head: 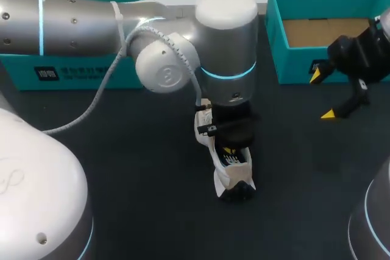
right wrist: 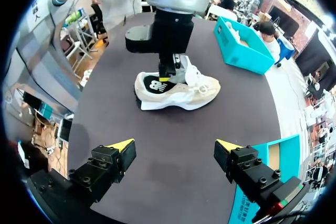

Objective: Take the shoe out of the shoebox, open the shoe tongue, remove and reinsert the insole, then place the shoe into the shoebox

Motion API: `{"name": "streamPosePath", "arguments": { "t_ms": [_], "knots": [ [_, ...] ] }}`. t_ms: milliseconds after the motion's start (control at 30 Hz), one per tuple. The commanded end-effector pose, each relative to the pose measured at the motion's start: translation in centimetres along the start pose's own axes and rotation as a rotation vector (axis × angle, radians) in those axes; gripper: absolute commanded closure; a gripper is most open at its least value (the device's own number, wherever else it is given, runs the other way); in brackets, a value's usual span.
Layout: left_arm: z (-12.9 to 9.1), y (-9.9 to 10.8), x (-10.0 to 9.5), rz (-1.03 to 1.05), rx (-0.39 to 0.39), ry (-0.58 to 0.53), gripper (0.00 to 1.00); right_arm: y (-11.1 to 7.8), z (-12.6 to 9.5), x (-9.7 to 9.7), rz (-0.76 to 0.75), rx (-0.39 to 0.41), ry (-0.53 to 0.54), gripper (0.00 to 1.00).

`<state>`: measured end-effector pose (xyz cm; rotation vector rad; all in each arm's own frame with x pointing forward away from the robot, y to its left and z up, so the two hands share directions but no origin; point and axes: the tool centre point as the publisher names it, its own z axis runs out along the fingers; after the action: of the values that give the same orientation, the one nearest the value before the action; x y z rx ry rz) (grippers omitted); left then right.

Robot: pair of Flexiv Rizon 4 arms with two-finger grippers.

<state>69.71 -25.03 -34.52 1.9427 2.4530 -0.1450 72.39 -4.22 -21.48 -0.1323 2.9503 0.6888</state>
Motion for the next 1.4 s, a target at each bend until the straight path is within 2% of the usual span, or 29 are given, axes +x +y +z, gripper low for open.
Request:
{"name": "streamPosePath", "arguments": {
  "t_ms": [33, 233, 467, 700, 800, 967, 1200, 1400],
  "knots": [
    [1.8, -0.2, -0.5, -0.012, -0.020, 0.001, 1.00, 0.0, 0.0, 0.0, 0.001, 0.003, 0.001, 0.00],
    [3.8, 0.4, -0.6, -0.052, -0.088, 0.001, 1.00, 0.0, 0.0, 0.0, 0.001, 0.003, 0.001, 0.00],
    [5.9, 0.6, -0.5, -0.091, -0.112, -0.004, 1.00, 0.0, 0.0, 0.0, 0.001, 0.003, 0.001, 0.00],
    [2.8, -0.1, 0.4, -0.077, -0.088, -0.040, 1.00, 0.0, 0.0, 0.0, 0.001, 0.003, 0.001, 0.00],
    [2.5, -0.8, 0.3, -0.059, -0.061, -0.041, 1.00, 0.0, 0.0, 0.0, 0.001, 0.003, 0.001, 0.00],
    [4.2, -1.7, -0.3, -0.041, -0.046, -0.022, 1.00, 0.0, 0.0, 0.0, 0.001, 0.003, 0.001, 0.00],
    [6.9, -1.7, -0.8, -0.051, -0.027, -0.003, 1.00, 0.0, 0.0, 0.0, 0.001, 0.003, 0.001, 0.00],
    [7.9, -1.9, -0.1, -0.056, -0.028, 0.030, 1.00, 0.0, 0.0, 0.0, 0.001, 0.003, 0.001, 0.00]
  ]
}}
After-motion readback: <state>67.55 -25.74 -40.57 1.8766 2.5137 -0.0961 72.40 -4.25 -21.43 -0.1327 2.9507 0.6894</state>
